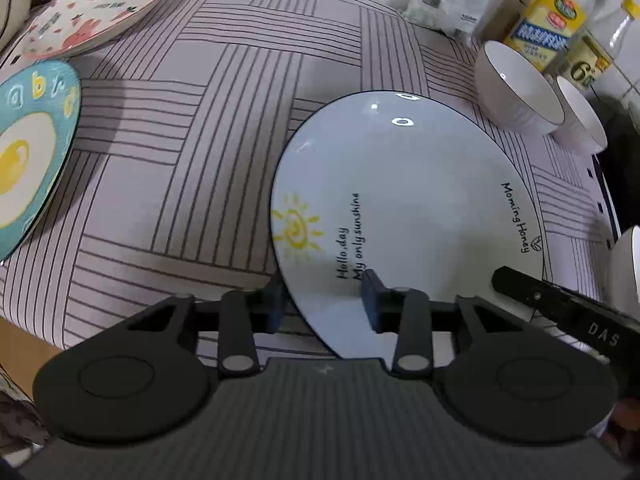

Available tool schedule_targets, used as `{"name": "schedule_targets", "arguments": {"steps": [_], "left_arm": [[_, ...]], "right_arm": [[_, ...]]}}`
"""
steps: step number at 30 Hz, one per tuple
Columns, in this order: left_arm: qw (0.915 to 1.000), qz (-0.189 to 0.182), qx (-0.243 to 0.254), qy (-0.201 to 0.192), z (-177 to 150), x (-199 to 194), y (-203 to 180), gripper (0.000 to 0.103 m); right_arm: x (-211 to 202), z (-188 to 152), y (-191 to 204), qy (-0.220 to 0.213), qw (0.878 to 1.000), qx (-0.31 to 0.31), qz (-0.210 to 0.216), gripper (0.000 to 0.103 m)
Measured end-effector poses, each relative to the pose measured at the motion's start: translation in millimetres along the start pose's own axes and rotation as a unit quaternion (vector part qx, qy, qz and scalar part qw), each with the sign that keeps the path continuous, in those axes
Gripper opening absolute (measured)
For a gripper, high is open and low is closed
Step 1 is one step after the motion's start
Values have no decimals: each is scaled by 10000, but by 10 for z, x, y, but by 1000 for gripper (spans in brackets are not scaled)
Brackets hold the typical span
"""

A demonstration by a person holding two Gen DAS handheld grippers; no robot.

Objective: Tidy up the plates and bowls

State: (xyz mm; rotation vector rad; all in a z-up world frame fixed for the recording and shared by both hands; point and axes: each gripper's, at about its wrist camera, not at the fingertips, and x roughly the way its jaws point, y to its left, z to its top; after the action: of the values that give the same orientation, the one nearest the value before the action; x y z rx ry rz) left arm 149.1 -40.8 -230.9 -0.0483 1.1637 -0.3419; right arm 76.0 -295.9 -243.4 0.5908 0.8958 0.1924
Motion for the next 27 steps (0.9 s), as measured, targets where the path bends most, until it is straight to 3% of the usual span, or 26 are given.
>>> {"name": "schedule_targets", "arguments": {"steps": [8, 11, 15, 21, 27], "left_arm": [[9984, -75, 557, -80, 85, -75, 12, 37], [9969, 7, 773, -171, 148, -64, 69, 37], [9957, 87, 886, -272, 284, -73, 162, 37], [9939, 41, 987, -495, 636, -28, 291, 37], [9924, 32, 1154, -427, 1077, 157, 394, 37]], "right_arm": [[-33, 108, 57, 132, 9999, 51, 66, 21], [48, 134, 182, 166, 9994, -295, -35, 22], [206, 198, 195, 80, 9997, -137, 207, 22], [418, 448, 341, -253, 9989, -153, 371, 23], [731, 779, 419, -351, 9978, -430, 369, 24]]}}
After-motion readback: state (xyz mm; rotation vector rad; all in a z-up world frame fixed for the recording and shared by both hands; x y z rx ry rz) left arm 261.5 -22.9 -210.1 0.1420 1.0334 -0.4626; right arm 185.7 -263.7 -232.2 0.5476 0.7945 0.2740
